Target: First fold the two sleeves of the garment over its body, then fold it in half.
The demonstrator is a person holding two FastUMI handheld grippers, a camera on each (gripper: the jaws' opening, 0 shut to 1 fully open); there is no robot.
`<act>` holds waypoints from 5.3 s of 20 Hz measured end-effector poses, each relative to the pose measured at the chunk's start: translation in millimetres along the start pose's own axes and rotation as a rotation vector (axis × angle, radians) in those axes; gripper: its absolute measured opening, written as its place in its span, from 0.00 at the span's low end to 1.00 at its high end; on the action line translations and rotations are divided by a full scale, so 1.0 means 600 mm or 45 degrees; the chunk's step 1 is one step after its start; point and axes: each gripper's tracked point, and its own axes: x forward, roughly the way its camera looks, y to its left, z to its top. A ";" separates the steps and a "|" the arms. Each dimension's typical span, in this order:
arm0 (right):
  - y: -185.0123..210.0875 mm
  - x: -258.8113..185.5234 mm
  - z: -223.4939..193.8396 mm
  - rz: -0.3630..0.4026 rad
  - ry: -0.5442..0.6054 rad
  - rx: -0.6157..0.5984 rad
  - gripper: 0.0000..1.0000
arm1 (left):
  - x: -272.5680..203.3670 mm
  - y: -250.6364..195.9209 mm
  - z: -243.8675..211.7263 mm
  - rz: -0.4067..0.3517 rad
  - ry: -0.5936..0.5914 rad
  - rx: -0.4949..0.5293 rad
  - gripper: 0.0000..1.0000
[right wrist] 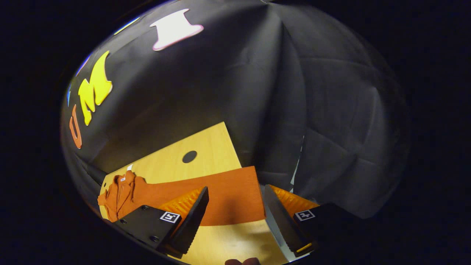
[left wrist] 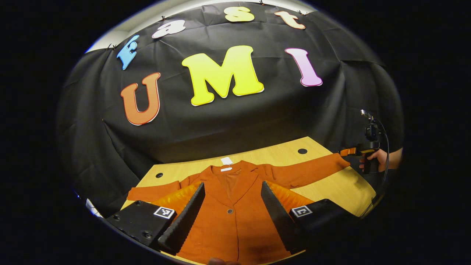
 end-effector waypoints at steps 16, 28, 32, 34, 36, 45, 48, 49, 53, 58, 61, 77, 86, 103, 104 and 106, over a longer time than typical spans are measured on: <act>-0.012 0.063 -0.030 0.001 0.120 0.177 0.49 | 0.015 -0.034 -0.019 -0.005 0.086 0.003 0.99; 0.198 -0.068 0.073 0.131 0.052 0.046 0.05 | -0.002 0.078 -0.045 0.046 0.002 -0.207 0.99; 0.411 -0.161 0.121 0.246 -0.058 -0.092 0.02 | 0.002 0.182 -0.058 0.074 -0.058 -0.304 0.99; 0.534 -0.197 0.121 0.315 -0.087 -0.157 0.04 | -0.005 0.240 -0.066 0.086 -0.093 -0.347 0.99; 0.664 -0.216 0.104 0.380 -0.112 -0.253 0.05 | -0.016 0.300 -0.073 0.087 -0.132 -0.379 0.99; 1.065 -0.150 -0.186 0.489 0.060 -0.453 0.05 | -0.099 0.563 -0.168 0.290 -0.158 -0.521 0.99; 1.110 -0.095 -0.305 0.477 0.164 -0.486 0.04 | -0.131 0.617 -0.223 0.369 -0.095 -0.569 0.98; 1.117 -0.073 -0.342 0.460 0.201 -0.502 0.04 | -0.142 0.631 -0.238 0.396 -0.083 -0.581 0.98; 1.143 -0.007 -0.473 0.405 0.323 -0.570 0.05 | -0.175 0.678 -0.275 0.484 -0.046 -0.580 0.98; 1.158 0.019 -0.548 0.390 0.396 -0.605 0.02 | -0.186 0.703 -0.269 0.532 -0.058 -0.564 0.98; 1.175 0.002 -0.549 0.449 0.401 -0.569 0.18 | -0.179 0.718 -0.259 0.538 -0.079 -0.574 0.98; 0.953 -0.374 -0.412 0.620 0.239 -0.509 0.76 | 0.133 0.828 -0.310 0.127 0.040 -0.781 0.98; 0.803 -0.458 -0.342 0.406 0.132 -0.281 0.76 | 0.334 0.896 -0.484 -0.054 0.326 -0.954 0.99; 0.741 -0.465 -0.339 0.259 0.141 -0.133 0.75 | 0.424 0.922 -0.539 0.054 0.577 -0.839 0.43; 0.738 -0.460 -0.336 0.257 0.138 -0.136 0.76 | 0.424 0.930 -0.538 0.089 0.580 -0.810 0.30; 0.723 -0.457 -0.331 0.264 0.132 -0.168 0.76 | 0.417 0.928 -0.523 0.109 0.573 -0.840 0.04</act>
